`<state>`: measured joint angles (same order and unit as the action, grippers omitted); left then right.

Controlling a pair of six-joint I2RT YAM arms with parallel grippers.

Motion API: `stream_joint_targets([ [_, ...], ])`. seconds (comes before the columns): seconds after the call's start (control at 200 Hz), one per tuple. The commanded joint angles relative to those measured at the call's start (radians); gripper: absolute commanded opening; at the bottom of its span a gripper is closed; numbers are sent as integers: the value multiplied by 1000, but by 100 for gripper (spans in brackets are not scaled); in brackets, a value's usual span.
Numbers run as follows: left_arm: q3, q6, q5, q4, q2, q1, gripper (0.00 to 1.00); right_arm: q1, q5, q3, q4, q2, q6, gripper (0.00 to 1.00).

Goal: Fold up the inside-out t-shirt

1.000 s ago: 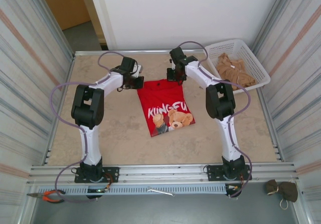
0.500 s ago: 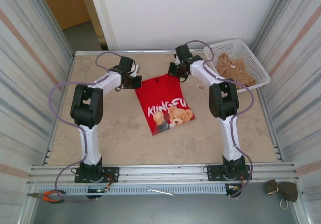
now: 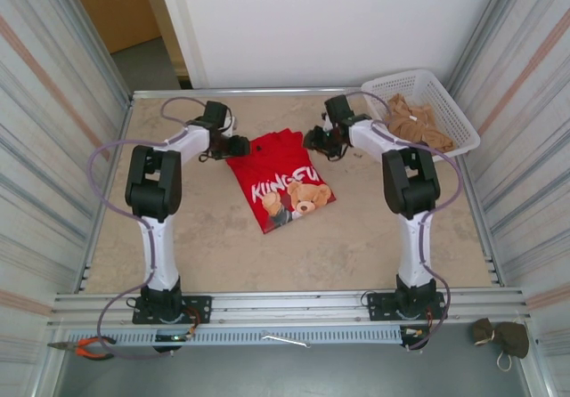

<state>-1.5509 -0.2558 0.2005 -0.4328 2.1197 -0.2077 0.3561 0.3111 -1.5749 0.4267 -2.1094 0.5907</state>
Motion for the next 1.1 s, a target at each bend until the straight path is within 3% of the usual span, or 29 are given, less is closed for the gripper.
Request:
stream_joint_targets([
  [0.0, 21, -27, 23, -26, -123, 20, 69, 32, 0, 153, -37, 176, -20, 41],
  [0.16, 156, -109, 82, 18, -249, -16, 71, 118, -43, 315, -46, 290, -44, 33],
  [0.301, 305, -189, 108, 112, -330, -85, 72, 177, -73, 344, -50, 270, -52, 30],
  [0.536, 351, -256, 122, 165, -242, -189, 72, 142, -106, 419, -104, 199, 11, 23],
  [0.666, 365, -250, 139, 158, -204, -209, 71, 135, -105, 591, -166, 278, 99, 18],
  [0.782, 400, -240, 166, 174, -202, -227, 71, 203, -157, 726, -180, 380, 190, 16],
  [0.987, 464, -191, 210, 162, -247, -254, 71, 426, -246, 864, -184, 510, 344, 17],
  [1.097, 505, -188, 234, 150, -327, -251, 71, 413, -259, 863, -135, 591, 316, 24],
])
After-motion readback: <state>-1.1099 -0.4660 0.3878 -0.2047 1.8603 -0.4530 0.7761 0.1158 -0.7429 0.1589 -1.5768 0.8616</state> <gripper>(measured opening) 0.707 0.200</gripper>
